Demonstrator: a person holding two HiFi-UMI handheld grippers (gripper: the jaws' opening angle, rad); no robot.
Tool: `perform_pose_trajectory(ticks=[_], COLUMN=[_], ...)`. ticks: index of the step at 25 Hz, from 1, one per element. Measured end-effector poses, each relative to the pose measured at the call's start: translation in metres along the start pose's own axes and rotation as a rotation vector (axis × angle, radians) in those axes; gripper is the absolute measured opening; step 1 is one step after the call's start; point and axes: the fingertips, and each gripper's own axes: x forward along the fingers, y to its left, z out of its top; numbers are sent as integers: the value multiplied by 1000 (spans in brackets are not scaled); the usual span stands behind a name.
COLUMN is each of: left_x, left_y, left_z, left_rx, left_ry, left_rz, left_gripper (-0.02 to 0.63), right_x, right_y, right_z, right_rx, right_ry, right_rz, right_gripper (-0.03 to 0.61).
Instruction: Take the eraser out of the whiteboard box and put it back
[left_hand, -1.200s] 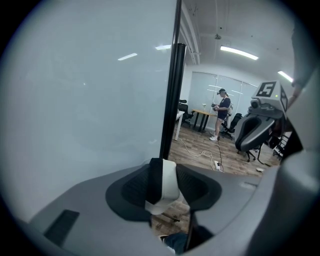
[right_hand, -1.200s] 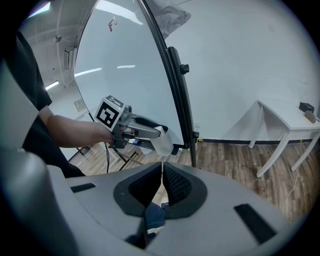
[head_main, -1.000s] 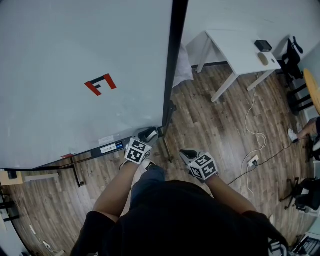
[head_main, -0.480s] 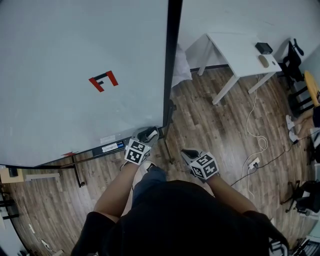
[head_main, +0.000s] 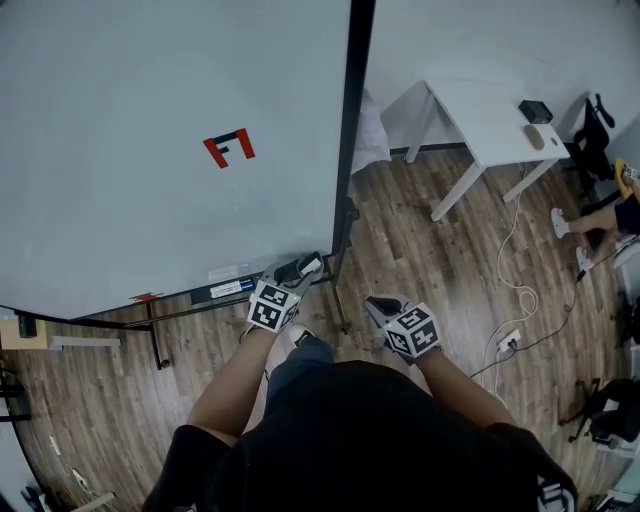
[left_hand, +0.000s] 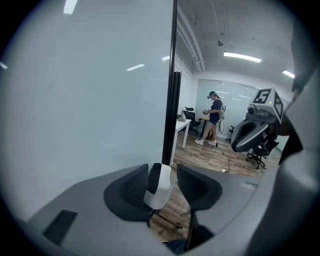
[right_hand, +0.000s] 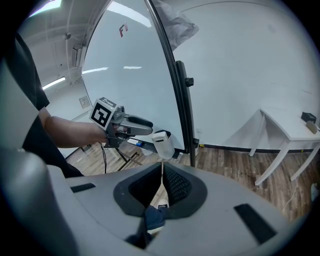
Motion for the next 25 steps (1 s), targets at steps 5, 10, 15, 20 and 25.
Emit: perform_pose_trajectory(ticks=[5, 10, 15, 20, 25], left_x=[-18, -33, -46, -57, -69], left_y=[-1, -6, -13, -21, -27], left_z=[-1, -2, -6, -11, -20], left_rx=[-6, -12, -17, -26, -34], left_ry=[-13, -24, -32, -39, -35], left_rz=[30, 44, 56, 57, 68], left_gripper=[181, 181, 181, 179, 179], right_x=[-5, -12, -17, -21, -25], right_y=[6, 11, 13, 18, 21], right_z=[1, 3, 6, 3, 1], right_rx=[-22, -42, -57, -67, -74], right_ry=[-5, -15, -24, -22, -25], right_rz=[13, 14, 15, 18, 22], right_gripper=[3, 3, 3, 3, 3])
